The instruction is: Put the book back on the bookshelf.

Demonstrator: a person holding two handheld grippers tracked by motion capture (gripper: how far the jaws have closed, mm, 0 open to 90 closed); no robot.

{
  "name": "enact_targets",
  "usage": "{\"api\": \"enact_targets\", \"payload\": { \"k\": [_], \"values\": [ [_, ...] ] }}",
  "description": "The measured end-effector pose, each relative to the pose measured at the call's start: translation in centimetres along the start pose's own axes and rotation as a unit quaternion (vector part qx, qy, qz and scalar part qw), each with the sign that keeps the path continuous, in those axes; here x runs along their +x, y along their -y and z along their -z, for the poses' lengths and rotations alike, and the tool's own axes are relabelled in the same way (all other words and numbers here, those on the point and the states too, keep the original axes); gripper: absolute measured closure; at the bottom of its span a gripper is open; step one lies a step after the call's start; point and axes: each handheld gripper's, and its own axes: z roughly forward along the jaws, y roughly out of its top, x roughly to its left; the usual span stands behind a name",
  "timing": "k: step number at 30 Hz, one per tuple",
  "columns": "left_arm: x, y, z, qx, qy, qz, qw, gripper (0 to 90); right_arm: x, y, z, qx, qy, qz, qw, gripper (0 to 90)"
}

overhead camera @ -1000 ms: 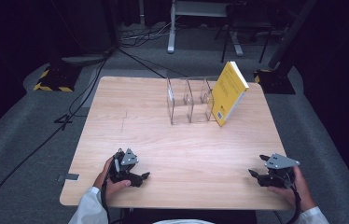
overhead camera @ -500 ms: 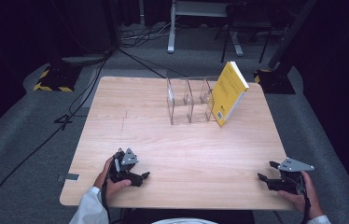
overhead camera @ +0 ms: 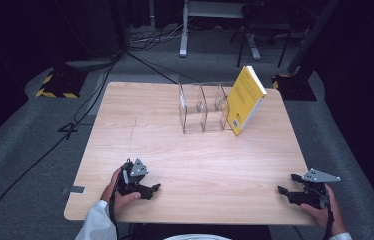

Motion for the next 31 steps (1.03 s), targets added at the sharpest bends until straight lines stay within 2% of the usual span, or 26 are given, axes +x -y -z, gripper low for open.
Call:
{"api": "enact_targets", "payload": {
  "k": [31],
  "values": [
    [-0.02, -0.01, -0.01, 0.000, -0.001, 0.002, 1.0000, 13.9, -0.02, -0.01, -0.01, 0.002, 0.004, -0.005, 1.0000, 20.4]
  ]
}}
